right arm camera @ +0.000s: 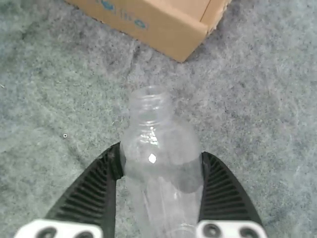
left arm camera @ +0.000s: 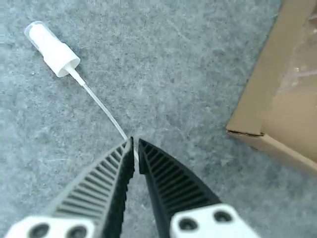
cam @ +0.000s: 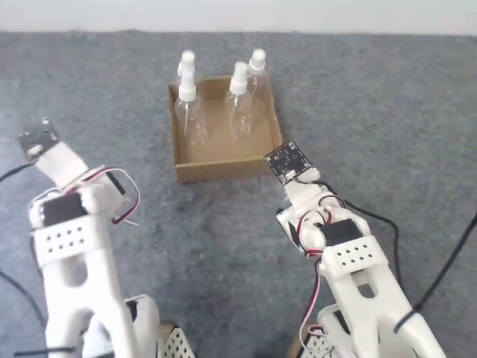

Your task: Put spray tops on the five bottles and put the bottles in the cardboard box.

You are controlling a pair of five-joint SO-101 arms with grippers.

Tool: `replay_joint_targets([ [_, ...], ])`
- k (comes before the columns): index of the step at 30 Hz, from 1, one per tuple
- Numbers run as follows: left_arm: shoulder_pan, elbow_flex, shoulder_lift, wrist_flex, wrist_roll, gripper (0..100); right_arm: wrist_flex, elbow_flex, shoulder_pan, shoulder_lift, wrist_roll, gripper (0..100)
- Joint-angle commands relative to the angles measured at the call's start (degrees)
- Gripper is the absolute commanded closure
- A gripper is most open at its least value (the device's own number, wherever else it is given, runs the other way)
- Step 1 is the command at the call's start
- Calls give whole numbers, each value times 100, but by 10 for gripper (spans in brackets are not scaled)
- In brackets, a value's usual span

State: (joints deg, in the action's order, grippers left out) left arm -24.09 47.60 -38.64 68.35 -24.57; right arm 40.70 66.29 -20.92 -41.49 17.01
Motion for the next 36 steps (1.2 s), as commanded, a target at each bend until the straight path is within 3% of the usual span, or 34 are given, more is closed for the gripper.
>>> replay_joint_targets([
  [1, -44, -444, 510, -343, -141, 987, 22, -88, 66, -119, 44, 923],
  [4, -44, -602, 835, -369, -299, 968, 22, -88, 66, -119, 44, 923],
  [11, -44, -927, 1424, -334, -721, 818, 22, -88, 66, -119, 44, 923],
  [18, -765, -1895, 2725, -273, -923, 832, 48, -88, 57, -119, 44, 923],
  [26, -1116, -3319, 4352, 457, -941, 829, 57, -88, 57, -119, 44, 923],
  [36, -1609, -4004, 4756, 879, -941, 829, 57, -88, 57, -119, 44, 923],
])
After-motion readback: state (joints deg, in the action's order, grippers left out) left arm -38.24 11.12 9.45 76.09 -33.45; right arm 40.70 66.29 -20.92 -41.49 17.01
